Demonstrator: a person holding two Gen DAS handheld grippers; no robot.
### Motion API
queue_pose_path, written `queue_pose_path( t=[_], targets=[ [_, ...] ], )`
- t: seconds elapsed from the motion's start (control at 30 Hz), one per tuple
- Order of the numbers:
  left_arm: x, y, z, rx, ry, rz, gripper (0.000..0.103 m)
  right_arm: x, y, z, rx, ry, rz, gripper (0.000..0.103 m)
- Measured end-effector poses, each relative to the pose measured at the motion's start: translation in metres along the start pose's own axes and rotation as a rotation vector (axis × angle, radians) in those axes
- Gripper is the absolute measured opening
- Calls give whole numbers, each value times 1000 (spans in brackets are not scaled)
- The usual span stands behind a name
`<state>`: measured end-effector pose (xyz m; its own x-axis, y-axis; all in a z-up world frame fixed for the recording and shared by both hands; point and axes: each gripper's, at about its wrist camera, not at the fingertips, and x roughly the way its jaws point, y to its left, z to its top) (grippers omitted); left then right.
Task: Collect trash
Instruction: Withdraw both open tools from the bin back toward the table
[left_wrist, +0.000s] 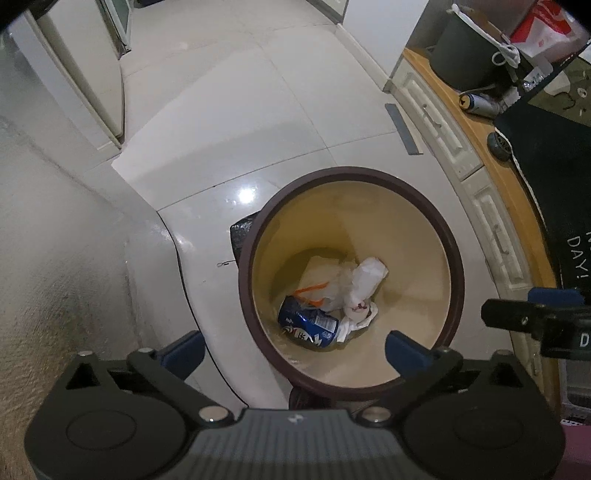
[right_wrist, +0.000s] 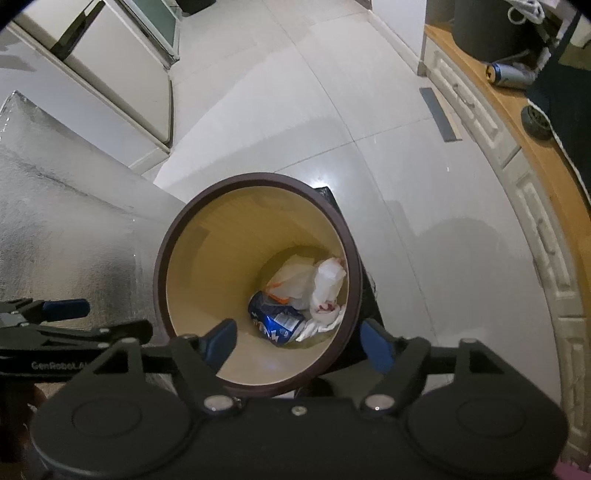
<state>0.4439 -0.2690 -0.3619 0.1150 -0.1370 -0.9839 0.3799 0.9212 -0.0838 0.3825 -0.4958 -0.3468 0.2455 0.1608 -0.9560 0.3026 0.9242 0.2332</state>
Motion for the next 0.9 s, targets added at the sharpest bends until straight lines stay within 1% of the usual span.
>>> queue_pose_path(
  t=[0.07,0.13,0.2,0.23,0.3,0.33,0.53,0.7,0.9],
  targets=[
    [-5,2,-4,-7,-2,0,103,-4,1,-1,-8,-8,0,86],
    [-11,4,-8,-12,-11,5,103,-9,3,-3,-18,-17,-4,90],
    [-18,5,-12,-19,-21,7,103,-16,5,-3,-27,-31,-23,95],
    [-22,6,-14,-22,-26,6,103,-20,6,-3,-31,-40,-29,97],
    [-30,8,-18,-26,-37,14,103,-28,9,-5,-44,-57,-44,97],
    [-34,9,-19,-26,-43,17,103,-32,11,-6,-53,-64,-53,101],
    [-55,12,-31,-35,-73,14,103,-49,17,-16,-91,-88,-90,101],
    [-73,16,-39,-46,-94,-5,103,-64,22,-26,-108,-104,-99,101],
    [-108,24,-47,-55,-157,-33,103,-89,34,-37,-128,-135,-116,101]
  ],
)
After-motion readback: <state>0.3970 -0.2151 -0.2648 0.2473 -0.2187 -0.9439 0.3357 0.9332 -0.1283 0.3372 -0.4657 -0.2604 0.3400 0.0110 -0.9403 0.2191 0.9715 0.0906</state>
